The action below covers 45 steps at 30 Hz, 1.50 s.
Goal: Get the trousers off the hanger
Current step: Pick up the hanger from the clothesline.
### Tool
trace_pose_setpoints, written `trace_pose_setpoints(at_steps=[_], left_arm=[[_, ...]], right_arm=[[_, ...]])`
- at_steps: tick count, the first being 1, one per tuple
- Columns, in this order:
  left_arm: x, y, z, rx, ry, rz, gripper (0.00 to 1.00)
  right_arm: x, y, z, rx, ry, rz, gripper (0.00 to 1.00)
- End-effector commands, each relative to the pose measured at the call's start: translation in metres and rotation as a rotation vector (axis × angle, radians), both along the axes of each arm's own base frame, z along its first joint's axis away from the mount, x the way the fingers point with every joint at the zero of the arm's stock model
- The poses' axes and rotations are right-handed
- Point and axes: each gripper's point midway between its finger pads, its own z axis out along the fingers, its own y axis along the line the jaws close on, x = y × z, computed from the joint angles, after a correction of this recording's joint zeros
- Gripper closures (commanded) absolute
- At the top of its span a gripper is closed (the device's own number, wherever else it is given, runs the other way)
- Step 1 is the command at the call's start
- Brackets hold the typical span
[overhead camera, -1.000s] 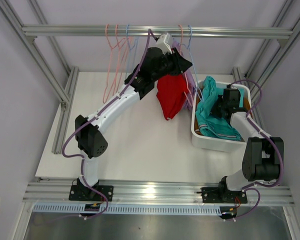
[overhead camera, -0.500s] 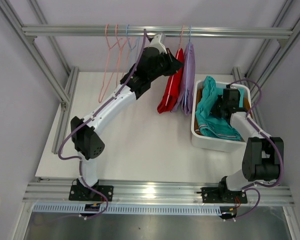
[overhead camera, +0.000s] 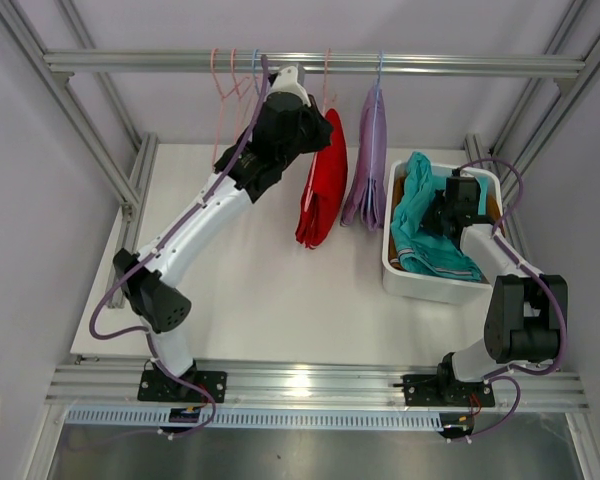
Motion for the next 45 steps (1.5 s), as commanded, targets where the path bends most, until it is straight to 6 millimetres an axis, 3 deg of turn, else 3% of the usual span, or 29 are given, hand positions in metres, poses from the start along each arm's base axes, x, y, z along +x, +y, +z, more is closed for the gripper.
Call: trace_pose_setpoints(at_steps=[1,6,11,15,16,17,20,25,29,35,40,45], left_arm=[[-0.016,0.042,0.087,-0.095,-0.186,0.125,1.00],[-0.014,0.060,0.092,-0.081,-0.197,0.214,1.00],[-0.011,0.067,0.096,-0.046,-0.225,0.272,1.00],[-0.014,0.073,0.111,-0.025,-0.265,0.294,1.00],[-0.016,0.076,0.114,-0.026,-0.270,0.302,1.00],[-0.018,0.077,0.117,-0.027,-0.275,0.304,0.99],[-0.024,0.079,0.128,-0.036,-0.301,0.292,1.00],[-0.031,0.079,0.147,-0.023,-0.355,0.272,1.00],[-0.036,0.081,0.160,-0.029,-0.380,0.261,1.00],[-0.048,0.086,0.167,-0.024,-0.387,0.243,1.00],[-0.070,0.099,0.169,-0.025,-0.394,0.232,1.00],[-0.088,0.109,0.154,-0.012,-0.363,0.242,1.00]], right_arm=[[-0.010,0.025,0.001,0.053,0.022,0.085,1.00],[-0.009,0.026,0.006,0.046,0.015,0.094,1.00],[-0.003,0.021,0.028,0.018,0.004,0.087,0.99],[-0.004,0.021,0.037,0.016,-0.006,0.086,0.96],[-0.006,0.022,0.036,0.017,0.002,0.089,0.93],[-0.007,0.022,0.035,0.017,0.005,0.089,0.79],[-0.010,0.022,0.037,0.019,0.008,0.091,0.59],[-0.016,0.018,0.046,0.004,0.013,0.087,0.41],[-0.020,0.018,0.056,-0.004,0.014,0.091,0.32],[-0.030,0.013,0.068,-0.024,0.009,0.081,0.28],[-0.038,0.010,0.078,-0.041,0.016,0.079,0.28],[-0.048,0.008,0.100,-0.056,-0.032,0.077,0.28]])
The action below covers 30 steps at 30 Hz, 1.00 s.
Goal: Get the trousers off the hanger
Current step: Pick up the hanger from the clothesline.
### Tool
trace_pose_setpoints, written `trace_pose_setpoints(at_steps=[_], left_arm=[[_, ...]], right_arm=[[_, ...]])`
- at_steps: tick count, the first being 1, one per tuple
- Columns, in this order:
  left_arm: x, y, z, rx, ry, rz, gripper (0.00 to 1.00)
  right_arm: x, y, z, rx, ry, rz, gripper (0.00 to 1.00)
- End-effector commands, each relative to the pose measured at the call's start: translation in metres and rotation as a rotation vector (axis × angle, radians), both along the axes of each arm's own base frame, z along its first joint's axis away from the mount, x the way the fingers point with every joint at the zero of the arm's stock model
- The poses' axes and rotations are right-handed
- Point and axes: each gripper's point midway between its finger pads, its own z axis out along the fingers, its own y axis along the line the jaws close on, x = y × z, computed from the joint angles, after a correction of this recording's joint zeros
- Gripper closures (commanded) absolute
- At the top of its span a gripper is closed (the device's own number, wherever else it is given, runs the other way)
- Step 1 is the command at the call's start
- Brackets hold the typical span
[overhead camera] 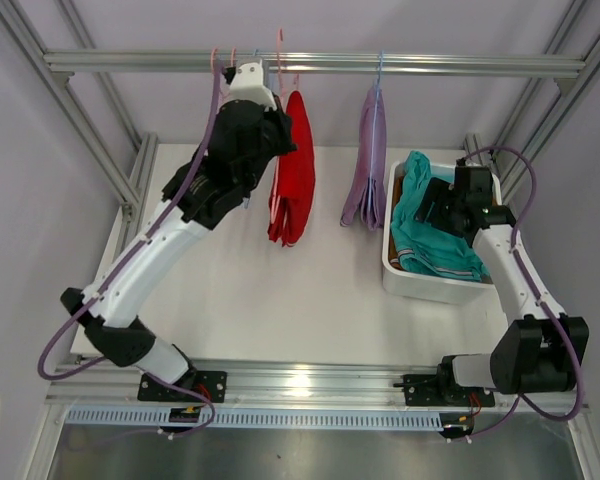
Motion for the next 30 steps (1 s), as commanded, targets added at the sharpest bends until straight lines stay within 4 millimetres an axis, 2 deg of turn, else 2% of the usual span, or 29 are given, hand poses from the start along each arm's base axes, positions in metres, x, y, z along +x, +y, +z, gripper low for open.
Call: trace_pose_setpoints(at_steps=[1,3,5,6,8,9,10,12,15,16,17,18,19,20,21,22,23,24,26,27,29,30], left_arm=[[-0.036,0.033,0.074,-0.160,-0.180,0.030,1.00],[-0.044,0.041,0.067,-0.154,-0.166,0.054,0.99],[-0.042,0.045,0.042,-0.117,-0.130,0.088,1.00],[-0.049,0.053,0.045,-0.126,-0.139,0.100,0.99],[-0.047,0.059,0.021,-0.095,-0.113,0.146,1.00],[-0.051,0.067,0.022,-0.103,-0.117,0.160,0.99],[-0.051,0.069,0.011,-0.084,-0.104,0.173,1.00],[-0.050,0.073,-0.012,-0.050,-0.077,0.203,1.00],[-0.053,0.076,-0.029,-0.027,-0.066,0.217,1.00],[-0.054,0.078,-0.034,-0.015,-0.063,0.221,1.00],[-0.054,0.079,-0.037,-0.009,-0.060,0.224,1.00],[-0.055,0.079,-0.040,-0.002,-0.056,0.225,1.00],[-0.054,0.081,-0.051,0.021,-0.041,0.234,1.00],[-0.056,0.083,-0.051,0.019,-0.042,0.237,1.00],[-0.056,0.084,-0.055,0.027,-0.038,0.241,1.00],[-0.057,0.086,-0.067,0.053,-0.024,0.246,1.00],[-0.059,0.089,-0.067,0.052,-0.028,0.249,1.00],[-0.059,0.089,-0.073,0.060,-0.027,0.249,1.00],[-0.062,0.094,-0.077,0.069,-0.028,0.251,0.99],[-0.063,0.095,-0.079,0.072,-0.026,0.253,1.00],[-0.065,0.097,-0.080,0.076,-0.030,0.249,1.00],[-0.065,0.097,-0.082,0.084,-0.027,0.249,1.00]], right_arm=[[-0.007,0.000,0.039,-0.016,-0.088,0.017,0.27],[-0.014,-0.002,0.047,-0.020,-0.109,0.011,0.27],[-0.017,-0.002,0.053,-0.017,-0.132,0.010,0.26],[-0.022,-0.002,0.059,-0.010,-0.151,0.004,0.26],[-0.026,-0.002,0.064,-0.005,-0.167,0.000,0.26],[-0.030,0.000,0.070,0.000,-0.183,0.003,0.26],[-0.032,0.001,0.072,0.000,-0.186,0.008,0.25],[-0.037,0.008,0.076,-0.001,-0.194,0.032,0.25],[-0.044,0.020,0.091,-0.032,-0.263,0.066,0.25],[-0.046,0.026,0.098,-0.044,-0.298,0.090,0.23],[-0.051,0.030,0.115,-0.044,-0.383,0.097,0.16],[-0.058,0.047,0.125,-0.035,-0.430,0.147,0.12],[-0.063,0.054,0.135,-0.028,-0.476,0.167,0.08],[-0.071,0.059,0.151,-0.021,-0.548,0.187,0.08],[-0.079,0.074,0.158,-0.004,-0.577,0.237,0.10],[-0.084,0.079,0.162,0.000,-0.592,0.251,0.10],[-0.088,0.082,0.166,-0.007,-0.605,0.253,0.11],[-0.096,0.098,0.166,0.005,-0.607,0.306,0.12],[-0.102,0.116,0.165,0.006,-0.625,0.363,0.12],[-0.104,0.128,0.156,-0.001,-0.610,0.399,0.12],[-0.115,0.159,0.149,-0.012,-0.617,0.475,0.11],[-0.116,0.172,0.137,-0.036,-0.594,0.502,0.11]])
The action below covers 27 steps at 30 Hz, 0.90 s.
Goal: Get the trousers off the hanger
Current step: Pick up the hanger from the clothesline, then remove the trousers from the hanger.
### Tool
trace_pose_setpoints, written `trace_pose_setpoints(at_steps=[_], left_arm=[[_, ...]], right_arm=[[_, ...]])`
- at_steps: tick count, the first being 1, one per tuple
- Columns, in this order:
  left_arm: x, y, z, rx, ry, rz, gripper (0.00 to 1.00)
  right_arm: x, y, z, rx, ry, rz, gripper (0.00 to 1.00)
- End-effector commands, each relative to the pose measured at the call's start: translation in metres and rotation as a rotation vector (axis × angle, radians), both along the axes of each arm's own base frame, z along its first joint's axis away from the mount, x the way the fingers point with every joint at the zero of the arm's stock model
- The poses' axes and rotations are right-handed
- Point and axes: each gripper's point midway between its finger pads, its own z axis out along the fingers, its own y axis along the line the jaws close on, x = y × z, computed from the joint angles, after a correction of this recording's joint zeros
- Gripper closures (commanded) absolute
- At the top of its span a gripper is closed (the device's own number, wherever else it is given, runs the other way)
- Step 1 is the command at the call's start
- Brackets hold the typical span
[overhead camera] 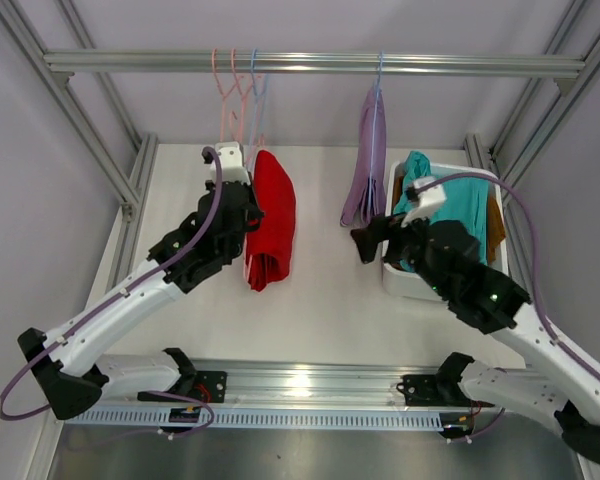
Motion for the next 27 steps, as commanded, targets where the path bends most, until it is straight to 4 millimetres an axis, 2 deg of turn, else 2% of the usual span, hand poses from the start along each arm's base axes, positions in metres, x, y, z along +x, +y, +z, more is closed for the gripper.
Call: trace_pose_setpoints(at_steps=[1,3,4,10,19,21,22,27], left_arm=[[-0.004,0.012,0.035,-0.066,-0.111,0.038,1.00],[-0.005,0.015,0.032,-0.057,-0.108,0.047,1.00],[-0.005,0.015,0.030,-0.054,-0.105,0.046,1.00],[-0.006,0.014,0.021,-0.047,-0.084,0.037,1.00],[-0.008,0.015,0.022,-0.059,-0.078,0.032,1.00],[-0.007,0.013,0.020,-0.062,-0.071,0.024,1.00],[-0.007,0.013,0.017,-0.061,-0.060,0.022,0.99],[-0.003,0.010,0.013,-0.083,-0.033,0.004,1.00]], right_arm=[[-0.004,0.044,-0.020,-0.089,-0.036,0.031,0.11],[-0.007,0.065,-0.035,-0.152,-0.049,0.044,0.10],[-0.011,0.076,-0.036,-0.159,-0.066,0.046,0.10],[-0.005,0.116,-0.051,-0.204,-0.094,0.061,0.10],[-0.010,0.171,-0.061,-0.197,-0.101,0.168,0.10],[-0.010,0.180,-0.069,-0.201,-0.094,0.188,0.10],[-0.011,0.187,-0.065,-0.173,-0.104,0.202,0.10],[-0.011,0.204,-0.069,-0.155,-0.103,0.237,0.11]])
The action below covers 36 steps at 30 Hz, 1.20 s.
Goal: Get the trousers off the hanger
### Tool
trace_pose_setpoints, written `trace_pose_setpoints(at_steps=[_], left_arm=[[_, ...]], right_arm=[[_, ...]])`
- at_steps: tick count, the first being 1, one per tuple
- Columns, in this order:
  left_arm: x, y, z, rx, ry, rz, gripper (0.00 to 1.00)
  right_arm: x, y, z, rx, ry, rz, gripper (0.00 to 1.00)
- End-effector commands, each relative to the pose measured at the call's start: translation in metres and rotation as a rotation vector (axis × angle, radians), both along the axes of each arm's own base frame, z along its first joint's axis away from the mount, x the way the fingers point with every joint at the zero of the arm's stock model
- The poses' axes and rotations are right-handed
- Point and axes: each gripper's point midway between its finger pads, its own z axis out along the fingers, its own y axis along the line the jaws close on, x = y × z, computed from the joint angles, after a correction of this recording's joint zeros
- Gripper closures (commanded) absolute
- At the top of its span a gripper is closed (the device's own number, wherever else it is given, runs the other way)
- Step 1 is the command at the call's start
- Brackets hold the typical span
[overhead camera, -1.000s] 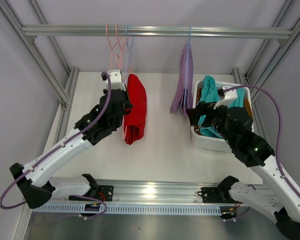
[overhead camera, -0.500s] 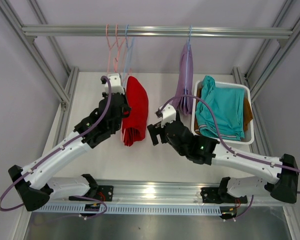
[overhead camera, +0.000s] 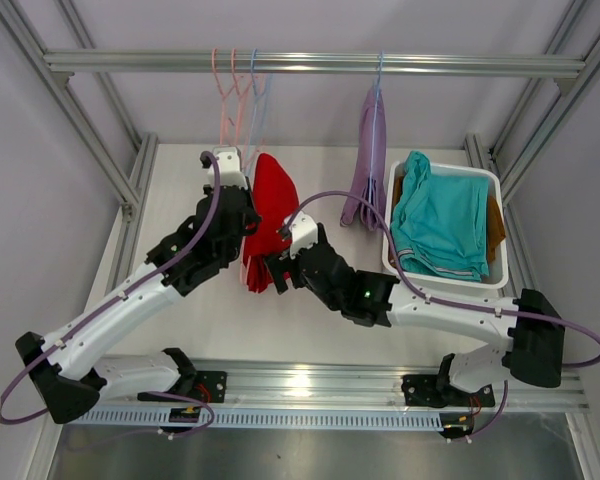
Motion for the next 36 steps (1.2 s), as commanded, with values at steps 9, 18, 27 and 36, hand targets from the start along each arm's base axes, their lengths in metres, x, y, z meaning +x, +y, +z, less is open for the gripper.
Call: trace_pose_setpoints(at_steps=[9,18,27,36], left_arm=[[0.003,0.003,0.023,-0.091,-0.048,0.008,0.99],[0.002,-0.001,0.023,-0.092,-0.042,-0.011,1.00],[0.003,-0.002,0.022,-0.095,-0.035,-0.021,0.99],[0.004,-0.002,0.021,-0.107,-0.025,-0.028,1.00]], right_arm=[[0.014,0.039,0.031,0.120,-0.061,0.019,0.11],[0.040,0.039,0.025,0.090,-0.155,-0.103,0.10],[0.037,0.043,0.022,0.075,-0.123,-0.053,0.11],[0.030,0.033,0.028,0.084,-0.112,-0.040,0.11]])
